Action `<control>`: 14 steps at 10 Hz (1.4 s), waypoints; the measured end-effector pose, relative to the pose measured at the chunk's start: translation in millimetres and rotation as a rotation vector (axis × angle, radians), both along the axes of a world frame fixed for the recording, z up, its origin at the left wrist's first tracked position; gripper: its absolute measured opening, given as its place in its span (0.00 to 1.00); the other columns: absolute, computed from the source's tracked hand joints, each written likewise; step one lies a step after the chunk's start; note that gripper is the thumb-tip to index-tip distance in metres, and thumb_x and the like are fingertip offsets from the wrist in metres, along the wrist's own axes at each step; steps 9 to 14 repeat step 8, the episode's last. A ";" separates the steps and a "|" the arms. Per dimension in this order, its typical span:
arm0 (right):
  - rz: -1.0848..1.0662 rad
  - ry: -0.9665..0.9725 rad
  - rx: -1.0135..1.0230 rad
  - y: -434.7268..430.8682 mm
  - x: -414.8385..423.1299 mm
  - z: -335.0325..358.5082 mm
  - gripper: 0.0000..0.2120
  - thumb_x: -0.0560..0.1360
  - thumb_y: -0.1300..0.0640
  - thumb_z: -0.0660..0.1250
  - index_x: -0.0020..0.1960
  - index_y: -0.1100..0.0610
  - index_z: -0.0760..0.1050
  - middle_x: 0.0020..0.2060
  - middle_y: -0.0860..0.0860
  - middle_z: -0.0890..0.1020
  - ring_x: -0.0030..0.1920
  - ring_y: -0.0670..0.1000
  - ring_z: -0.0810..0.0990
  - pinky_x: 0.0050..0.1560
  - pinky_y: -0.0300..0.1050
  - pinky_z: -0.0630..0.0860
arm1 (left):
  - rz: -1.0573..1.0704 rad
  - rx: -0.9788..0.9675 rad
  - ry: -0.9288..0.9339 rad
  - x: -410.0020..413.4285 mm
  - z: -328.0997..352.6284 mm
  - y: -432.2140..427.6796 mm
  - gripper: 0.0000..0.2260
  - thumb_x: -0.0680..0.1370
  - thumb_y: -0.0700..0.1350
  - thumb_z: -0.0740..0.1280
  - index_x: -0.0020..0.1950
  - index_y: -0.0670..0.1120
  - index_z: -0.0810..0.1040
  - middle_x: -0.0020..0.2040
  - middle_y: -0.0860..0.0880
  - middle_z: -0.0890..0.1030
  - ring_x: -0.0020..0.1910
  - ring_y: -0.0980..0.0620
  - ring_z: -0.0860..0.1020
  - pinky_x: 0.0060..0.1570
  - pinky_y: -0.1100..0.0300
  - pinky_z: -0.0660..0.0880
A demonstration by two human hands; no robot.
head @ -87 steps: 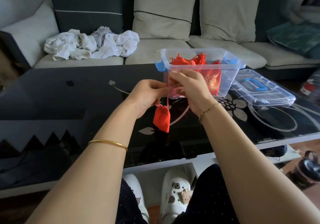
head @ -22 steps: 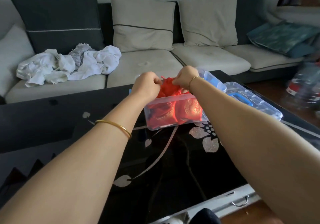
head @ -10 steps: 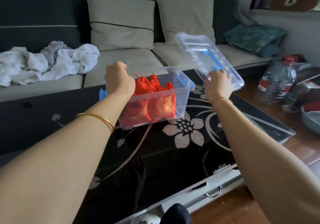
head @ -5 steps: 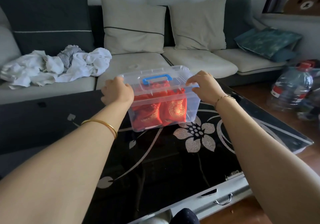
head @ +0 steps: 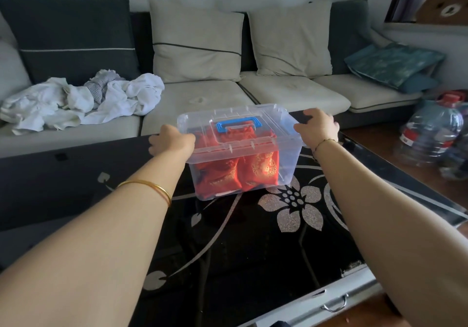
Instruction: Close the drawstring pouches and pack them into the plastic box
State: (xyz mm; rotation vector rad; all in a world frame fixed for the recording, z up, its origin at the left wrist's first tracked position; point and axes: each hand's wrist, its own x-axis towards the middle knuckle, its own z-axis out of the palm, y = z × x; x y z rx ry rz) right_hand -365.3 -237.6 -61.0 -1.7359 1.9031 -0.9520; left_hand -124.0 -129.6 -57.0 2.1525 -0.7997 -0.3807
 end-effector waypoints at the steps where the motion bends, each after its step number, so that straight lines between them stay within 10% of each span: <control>1: 0.003 -0.510 0.272 2.1 -1.4 -9.7 0.29 0.70 0.49 0.67 0.68 0.57 0.67 0.60 0.56 0.74 0.57 0.57 0.75 0.58 0.54 0.74 | 0.022 -0.092 0.327 1.8 -0.3 1.3 0.20 0.73 0.43 0.66 0.63 0.39 0.70 0.54 0.43 0.76 0.48 0.43 0.74 0.43 0.55 0.71; 2: 0.004 -0.667 0.219 -1.2 1.7 -16.1 0.30 0.69 0.53 0.69 0.67 0.60 0.67 0.62 0.56 0.75 0.58 0.57 0.78 0.59 0.57 0.76 | 0.047 -0.190 0.306 1.8 -3.3 0.1 0.19 0.73 0.41 0.66 0.63 0.37 0.69 0.58 0.42 0.77 0.51 0.42 0.77 0.42 0.57 0.70; 6: 0.048 -0.296 -0.039 -9.9 8.5 -8.7 0.27 0.77 0.65 0.57 0.75 0.56 0.58 0.58 0.54 0.76 0.49 0.50 0.74 0.47 0.42 0.70 | 0.044 -0.235 0.024 -4.6 -7.7 -1.8 0.24 0.77 0.37 0.64 0.72 0.40 0.62 0.68 0.43 0.71 0.64 0.43 0.73 0.51 0.56 0.70; 8: 0.081 -0.443 -0.139 -9.6 -9.4 -0.3 0.31 0.77 0.53 0.63 0.76 0.56 0.54 0.67 0.56 0.72 0.63 0.54 0.74 0.63 0.48 0.72 | -0.080 -0.417 0.072 11.5 1.9 7.9 0.27 0.75 0.43 0.66 0.73 0.46 0.63 0.71 0.45 0.68 0.69 0.44 0.68 0.62 0.51 0.69; 14: 0.081 -0.443 -0.139 -9.6 -9.4 -0.3 0.31 0.77 0.53 0.63 0.76 0.56 0.54 0.67 0.56 0.72 0.63 0.54 0.74 0.63 0.48 0.72 | -0.080 -0.417 0.072 11.5 1.9 7.9 0.27 0.75 0.43 0.66 0.73 0.46 0.63 0.71 0.45 0.68 0.69 0.44 0.68 0.62 0.51 0.69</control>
